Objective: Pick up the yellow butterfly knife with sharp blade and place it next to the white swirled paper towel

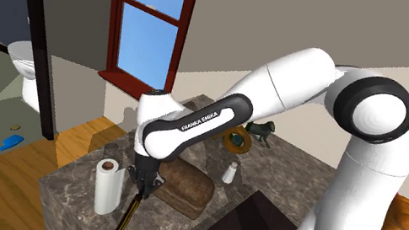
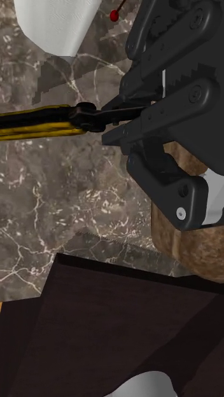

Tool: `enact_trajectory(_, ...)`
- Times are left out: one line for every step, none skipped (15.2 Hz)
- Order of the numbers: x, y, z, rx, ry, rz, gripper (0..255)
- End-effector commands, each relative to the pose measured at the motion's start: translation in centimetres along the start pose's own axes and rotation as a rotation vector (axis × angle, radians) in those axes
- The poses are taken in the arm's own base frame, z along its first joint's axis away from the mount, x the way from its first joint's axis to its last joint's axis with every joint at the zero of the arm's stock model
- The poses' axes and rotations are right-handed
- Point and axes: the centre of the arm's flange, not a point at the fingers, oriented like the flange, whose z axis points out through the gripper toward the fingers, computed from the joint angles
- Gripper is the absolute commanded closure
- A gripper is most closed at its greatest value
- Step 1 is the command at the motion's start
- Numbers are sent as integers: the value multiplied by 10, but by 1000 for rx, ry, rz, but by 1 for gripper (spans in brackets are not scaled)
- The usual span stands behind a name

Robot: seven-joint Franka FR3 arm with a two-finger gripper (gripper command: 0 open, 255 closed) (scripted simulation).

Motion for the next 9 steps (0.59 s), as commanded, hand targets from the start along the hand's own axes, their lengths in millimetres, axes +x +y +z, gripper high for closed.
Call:
enact_trajectory(0,-2,10,0,0,0,255)
enact_trajectory(1,-3,16,0,0,0,255)
enact_trajectory(1,-4,21,0,0,0,255)
enact_trajectory(2,-5,26,0,0,0,255)
enact_trajectory(3,-6,31,0,0,0,255)
enact_trajectory(3,-7,36,0,0,0,255)
enact_trajectory(4,-8,41,0,0,0,255)
enact_trajectory(4,-9,44,0,0,0,255)
enact_trajectory(4,-9,44,0,0,0,255)
